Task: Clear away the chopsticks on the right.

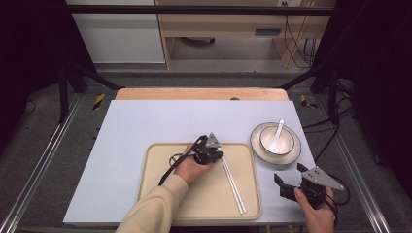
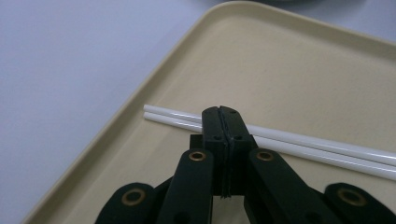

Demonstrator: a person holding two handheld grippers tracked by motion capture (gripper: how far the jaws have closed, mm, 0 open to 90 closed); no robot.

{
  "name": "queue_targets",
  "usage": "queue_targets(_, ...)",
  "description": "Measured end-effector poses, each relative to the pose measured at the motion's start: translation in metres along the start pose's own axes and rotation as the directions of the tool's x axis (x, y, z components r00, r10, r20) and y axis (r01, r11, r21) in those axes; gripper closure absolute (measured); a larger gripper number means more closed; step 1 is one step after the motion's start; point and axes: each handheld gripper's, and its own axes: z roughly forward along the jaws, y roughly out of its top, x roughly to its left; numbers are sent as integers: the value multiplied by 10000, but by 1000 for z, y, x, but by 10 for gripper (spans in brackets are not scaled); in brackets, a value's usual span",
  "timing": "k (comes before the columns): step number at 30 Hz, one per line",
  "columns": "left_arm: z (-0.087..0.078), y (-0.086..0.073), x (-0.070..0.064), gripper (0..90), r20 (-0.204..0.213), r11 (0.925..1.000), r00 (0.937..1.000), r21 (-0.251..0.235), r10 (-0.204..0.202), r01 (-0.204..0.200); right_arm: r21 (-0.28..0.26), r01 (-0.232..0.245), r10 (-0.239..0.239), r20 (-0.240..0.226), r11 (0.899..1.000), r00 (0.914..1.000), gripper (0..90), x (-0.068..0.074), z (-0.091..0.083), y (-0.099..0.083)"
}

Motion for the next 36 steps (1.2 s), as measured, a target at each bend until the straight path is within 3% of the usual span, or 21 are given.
queue_targets(3,8,6,-8,888,190,9996,9994,-44,272,-271,69,33,-32,-44,10000,10000,88,0,1,0)
queue_targets(10,20,18,-20,893,517,9988,9975,-141,483,-476,123,109,-108,-55,9999,9999,88,1,2,0)
queue_targets(12,22,22,-25,895,604,9974,9956,-121,722,-716,138,141,-140,-46,9998,9999,89,1,3,-1)
queue_targets(23,28,28,-42,896,1074,9930,9873,-270,1172,-1149,206,174,-173,-43,9996,9998,90,2,4,-1)
queue_targets(29,17,28,-41,896,992,9938,9907,-687,936,-870,130,220,-217,-160,9997,9996,91,3,5,0)
queue_targets(31,3,22,-38,897,889,9936,9920,-777,893,-825,21,249,-248,-289,9997,9993,92,6,5,1)
queue_targets(36,-25,2,-34,897,645,9900,9974,-1390,326,-233,-408,356,-379,-574,9985,9976,91,12,8,4)
